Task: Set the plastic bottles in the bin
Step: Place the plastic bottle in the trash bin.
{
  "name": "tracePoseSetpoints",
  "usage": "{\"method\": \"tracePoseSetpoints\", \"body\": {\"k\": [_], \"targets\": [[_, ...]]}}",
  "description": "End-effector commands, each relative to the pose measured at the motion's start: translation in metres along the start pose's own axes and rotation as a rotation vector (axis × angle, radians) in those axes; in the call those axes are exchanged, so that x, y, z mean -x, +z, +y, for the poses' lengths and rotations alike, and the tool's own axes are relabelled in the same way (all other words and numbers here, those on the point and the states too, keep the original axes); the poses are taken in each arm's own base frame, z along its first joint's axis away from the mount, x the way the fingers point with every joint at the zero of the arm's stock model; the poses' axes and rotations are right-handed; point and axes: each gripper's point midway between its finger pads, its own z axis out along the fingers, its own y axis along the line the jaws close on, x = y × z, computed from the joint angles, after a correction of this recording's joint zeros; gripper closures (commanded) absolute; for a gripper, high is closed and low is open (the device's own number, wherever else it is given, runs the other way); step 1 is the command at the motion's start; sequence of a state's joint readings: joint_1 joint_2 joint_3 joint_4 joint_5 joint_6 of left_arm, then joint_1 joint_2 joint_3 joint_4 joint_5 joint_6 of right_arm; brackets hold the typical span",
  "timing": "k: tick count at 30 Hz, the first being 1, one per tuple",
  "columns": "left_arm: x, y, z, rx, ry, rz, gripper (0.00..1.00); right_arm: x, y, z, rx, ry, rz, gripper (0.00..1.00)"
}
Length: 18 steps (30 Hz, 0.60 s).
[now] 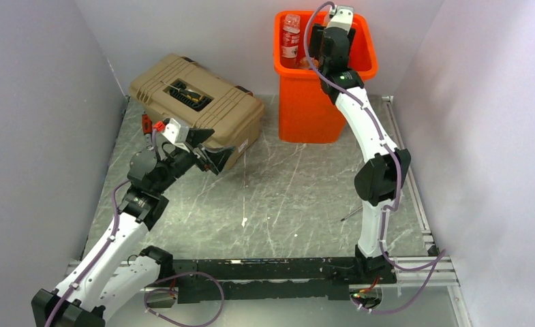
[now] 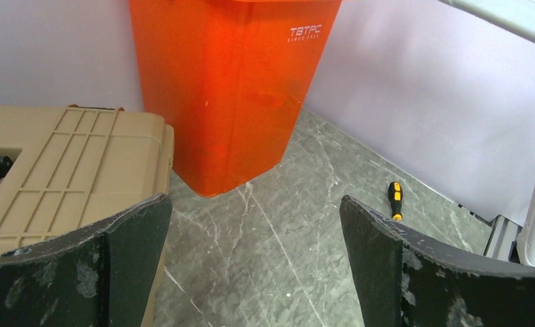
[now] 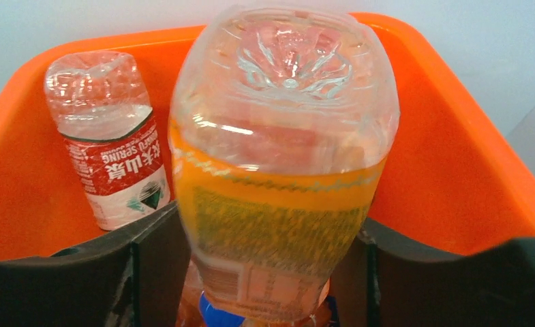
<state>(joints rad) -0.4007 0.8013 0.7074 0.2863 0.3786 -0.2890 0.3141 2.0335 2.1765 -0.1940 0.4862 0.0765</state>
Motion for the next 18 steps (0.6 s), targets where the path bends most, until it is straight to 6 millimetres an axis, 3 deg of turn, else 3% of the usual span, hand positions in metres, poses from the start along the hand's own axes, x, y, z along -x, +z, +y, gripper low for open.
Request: {"method": "tracePoseSetpoints", "body": {"k": [1, 7, 11, 18], "targets": [[0.017, 0.005, -0.002, -0.008, 0.037, -0.036, 0.01, 0.047, -0.028, 0.002, 0.045, 0.063, -0.073, 0.26], [0.015, 0.007, -0.005, -0.025, 0.019, -0.029, 0.01, 0.059, -0.031, 0.003, 0.055, 0.093, -0.095, 0.16], [0.026, 0.002, -0.012, -0.041, 0.008, -0.061, 0.01, 0.070, -0.035, 0.003, 0.063, 0.139, -0.135, 0.12], [0.020, 0.003, 0.004, 0.027, 0.024, -0.057, 0.01, 0.098, -0.046, 0.010, 0.109, 0.231, -0.180, 0.07]]}}
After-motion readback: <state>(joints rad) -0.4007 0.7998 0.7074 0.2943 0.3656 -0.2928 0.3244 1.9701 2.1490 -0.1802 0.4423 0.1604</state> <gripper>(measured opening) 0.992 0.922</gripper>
